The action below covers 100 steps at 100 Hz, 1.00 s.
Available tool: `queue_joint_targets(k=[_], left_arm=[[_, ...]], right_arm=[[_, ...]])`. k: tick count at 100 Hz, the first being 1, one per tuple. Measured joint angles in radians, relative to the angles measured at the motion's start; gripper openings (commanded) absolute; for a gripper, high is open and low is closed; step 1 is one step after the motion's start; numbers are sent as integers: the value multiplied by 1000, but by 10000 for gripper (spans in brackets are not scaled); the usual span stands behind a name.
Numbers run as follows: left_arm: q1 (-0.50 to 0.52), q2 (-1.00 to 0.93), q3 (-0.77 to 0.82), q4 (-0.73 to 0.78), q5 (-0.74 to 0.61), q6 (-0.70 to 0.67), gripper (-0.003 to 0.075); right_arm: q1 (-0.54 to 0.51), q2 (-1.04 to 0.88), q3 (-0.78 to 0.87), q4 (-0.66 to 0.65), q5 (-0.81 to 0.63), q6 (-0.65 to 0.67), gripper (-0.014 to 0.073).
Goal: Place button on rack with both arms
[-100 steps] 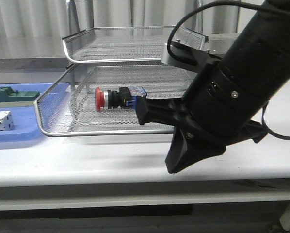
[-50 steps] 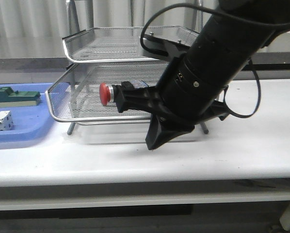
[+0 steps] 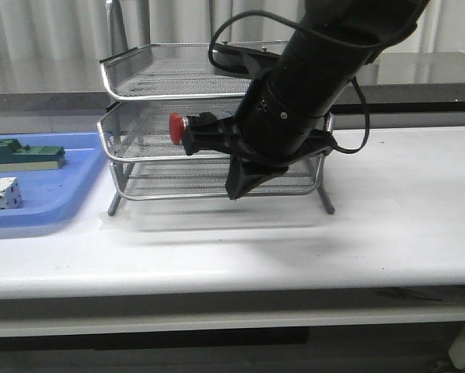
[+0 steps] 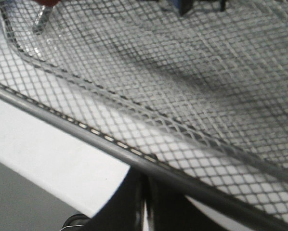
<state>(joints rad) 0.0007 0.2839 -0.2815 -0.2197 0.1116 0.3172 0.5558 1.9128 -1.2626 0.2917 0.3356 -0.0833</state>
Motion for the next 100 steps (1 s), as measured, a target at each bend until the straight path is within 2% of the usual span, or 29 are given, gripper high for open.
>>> queue_joint_targets(k=[42, 57, 80, 100], left_arm=[[0, 0, 0, 0, 0, 0, -21], [0, 0, 0, 0, 0, 0, -21], [0, 0, 0, 0, 0, 0, -21], [0, 0, 0, 0, 0, 0, -21]], right_arm=[[-30, 32, -49, -46, 2, -2, -67], [-32, 30, -51, -46, 45, -2, -66], [-32, -33, -46, -48, 111, 0, -57], [-34, -141, 44, -54, 113, 2, -57]])
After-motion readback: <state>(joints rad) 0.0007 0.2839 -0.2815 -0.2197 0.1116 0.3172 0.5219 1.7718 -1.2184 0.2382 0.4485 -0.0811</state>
